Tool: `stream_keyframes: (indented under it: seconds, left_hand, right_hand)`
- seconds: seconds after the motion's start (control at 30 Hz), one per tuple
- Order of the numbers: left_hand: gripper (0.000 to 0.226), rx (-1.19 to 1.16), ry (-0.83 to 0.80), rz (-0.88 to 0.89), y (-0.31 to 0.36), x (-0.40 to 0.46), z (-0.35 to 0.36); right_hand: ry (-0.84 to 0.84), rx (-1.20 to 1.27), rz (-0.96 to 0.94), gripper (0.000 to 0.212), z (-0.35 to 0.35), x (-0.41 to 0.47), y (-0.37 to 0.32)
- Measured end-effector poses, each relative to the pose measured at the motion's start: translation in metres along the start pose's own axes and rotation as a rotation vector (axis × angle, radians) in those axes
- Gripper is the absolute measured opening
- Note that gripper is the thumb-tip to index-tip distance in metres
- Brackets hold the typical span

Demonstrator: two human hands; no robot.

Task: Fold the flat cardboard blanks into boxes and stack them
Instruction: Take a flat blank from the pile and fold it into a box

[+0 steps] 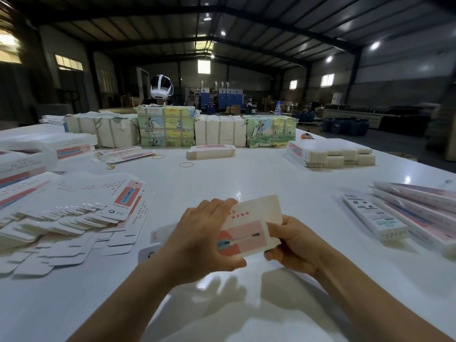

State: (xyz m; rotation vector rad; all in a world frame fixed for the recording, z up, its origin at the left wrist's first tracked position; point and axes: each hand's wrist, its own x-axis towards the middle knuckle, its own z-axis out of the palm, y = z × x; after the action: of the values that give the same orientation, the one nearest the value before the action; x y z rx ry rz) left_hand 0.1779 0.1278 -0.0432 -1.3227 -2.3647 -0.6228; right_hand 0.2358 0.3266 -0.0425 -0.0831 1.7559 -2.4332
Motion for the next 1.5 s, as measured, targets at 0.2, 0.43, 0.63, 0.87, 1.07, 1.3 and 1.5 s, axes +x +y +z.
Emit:
stream_keyframes:
  seconds: [0.2, 0.43, 0.63, 0.87, 1.07, 1.3, 1.5]
  left_hand:
    - [0.082, 0.261, 0.073, 0.077, 0.004, 0.001, -0.006]
    - [0.053, 0.204, 0.021, -0.097, 0.004, 0.005, -0.004]
    - [0.035, 0.023, 0.002, -0.247, -0.015, 0.009, -0.011]
    - [0.050, 0.058, -0.110, -0.418, -0.017, 0.029, 0.006]
    - [0.055, 0.057, -0.057, -0.445, -0.020, 0.034, 0.022]
    - [0.105, 0.285, -0.119, -0.303, -0.003, 0.026, 0.038]
    - [0.065, 0.346, 0.083, -0.276, -0.008, 0.014, 0.031]
  right_hand:
    - [0.230, -0.492, -0.166, 0.026, -0.004, -0.003, -0.010]
    - [0.163, -0.363, -0.041, 0.021, -0.013, -0.002, -0.004]
    - [0.031, -0.136, 0.071, 0.047, -0.010, 0.003, 0.002]
    - [0.351, -0.031, -0.062, 0.015, 0.007, 0.015, 0.025]
    - [0.403, 0.019, -0.044, 0.011, 0.006, 0.015, 0.022]
    - [0.485, 0.010, -0.112, 0.012, 0.000, 0.015, 0.019]
    - [0.602, -0.393, -0.347, 0.051, 0.003, 0.012, 0.021]
